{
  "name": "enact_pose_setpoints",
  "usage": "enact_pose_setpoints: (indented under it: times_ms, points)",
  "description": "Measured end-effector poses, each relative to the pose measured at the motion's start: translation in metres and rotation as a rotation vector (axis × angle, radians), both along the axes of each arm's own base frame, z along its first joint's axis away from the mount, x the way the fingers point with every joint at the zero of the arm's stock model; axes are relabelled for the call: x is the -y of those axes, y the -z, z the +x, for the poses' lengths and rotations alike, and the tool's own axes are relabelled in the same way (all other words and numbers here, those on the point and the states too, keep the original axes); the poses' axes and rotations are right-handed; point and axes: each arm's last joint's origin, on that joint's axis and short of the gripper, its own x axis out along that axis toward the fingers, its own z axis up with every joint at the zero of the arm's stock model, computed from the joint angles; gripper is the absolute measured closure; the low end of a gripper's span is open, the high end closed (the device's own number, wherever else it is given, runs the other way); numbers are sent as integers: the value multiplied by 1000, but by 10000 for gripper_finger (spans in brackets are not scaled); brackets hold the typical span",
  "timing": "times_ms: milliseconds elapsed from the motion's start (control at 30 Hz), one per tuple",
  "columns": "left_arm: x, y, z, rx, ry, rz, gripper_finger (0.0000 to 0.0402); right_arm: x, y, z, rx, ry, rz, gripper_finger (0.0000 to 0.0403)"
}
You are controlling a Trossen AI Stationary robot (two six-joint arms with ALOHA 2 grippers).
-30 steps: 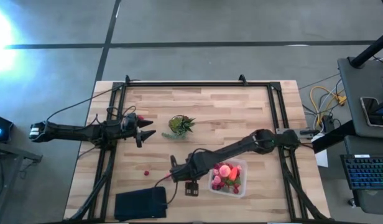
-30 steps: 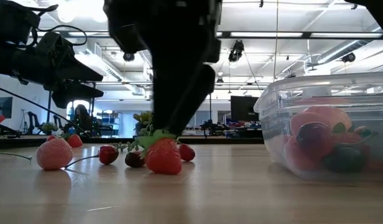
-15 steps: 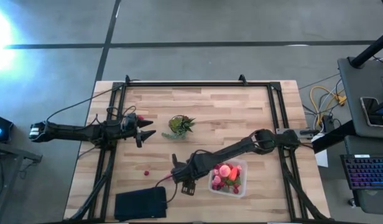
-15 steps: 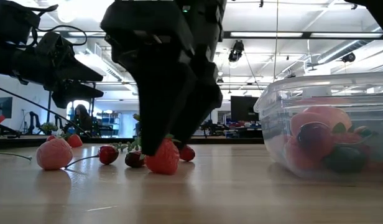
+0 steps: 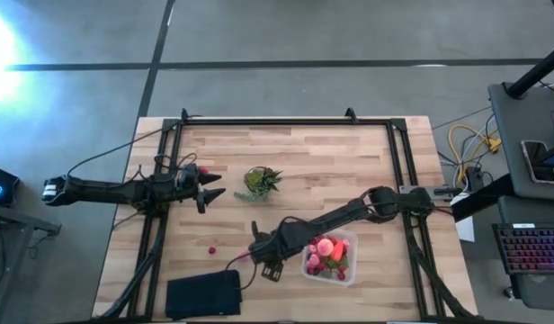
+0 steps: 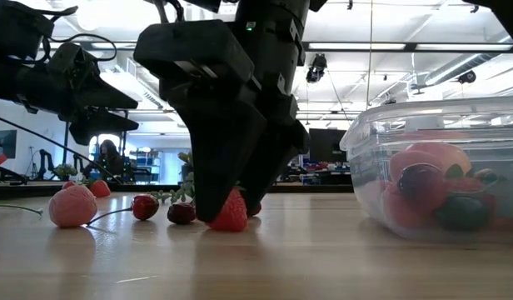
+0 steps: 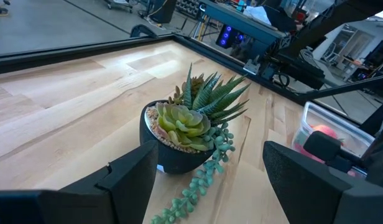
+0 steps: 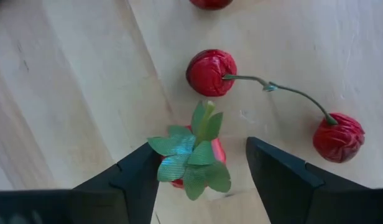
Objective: Pick and placing Produce into tupperware
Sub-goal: Put the bottom strawberry into the bin
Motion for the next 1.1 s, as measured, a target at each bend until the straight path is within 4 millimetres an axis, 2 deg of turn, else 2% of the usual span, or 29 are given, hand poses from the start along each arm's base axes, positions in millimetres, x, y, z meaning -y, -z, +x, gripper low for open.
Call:
enact_pose_setpoints:
  times_ms: [167, 367, 500, 667, 833, 900, 967, 1033, 1100]
  points:
    - [0, 0, 0, 0, 0, 0, 125, 0, -2, 0, -1, 0, 0, 197]
    - [0, 0, 0, 0, 0, 0, 125, 0, -3, 0, -14, -5, 21, 246]
    - [0, 0, 0, 0, 0, 0, 125, -3, -15, 3, 12, -7, 51, 277]
    - [0, 0, 0, 0, 0, 0, 125, 2, -62, 1, -3, 67, 44, 280]
    - [0, 0, 0, 0, 0, 0, 125, 11, -126, -22, -45, 192, -14, 269]
    - [0, 0, 0, 1, 0, 0, 125, 17, -156, -41, -12, 280, 25, 271]
    - [0, 0, 0, 0, 0, 0, 125, 20, -178, -63, -16, 381, 48, 273]
    - [0, 0, 0, 0, 0, 0, 125, 20, -190, -86, -68, 474, 31, 274]
    - [0, 0, 0, 0, -1, 0, 125, 15, -194, -106, -119, 552, 15, 273]
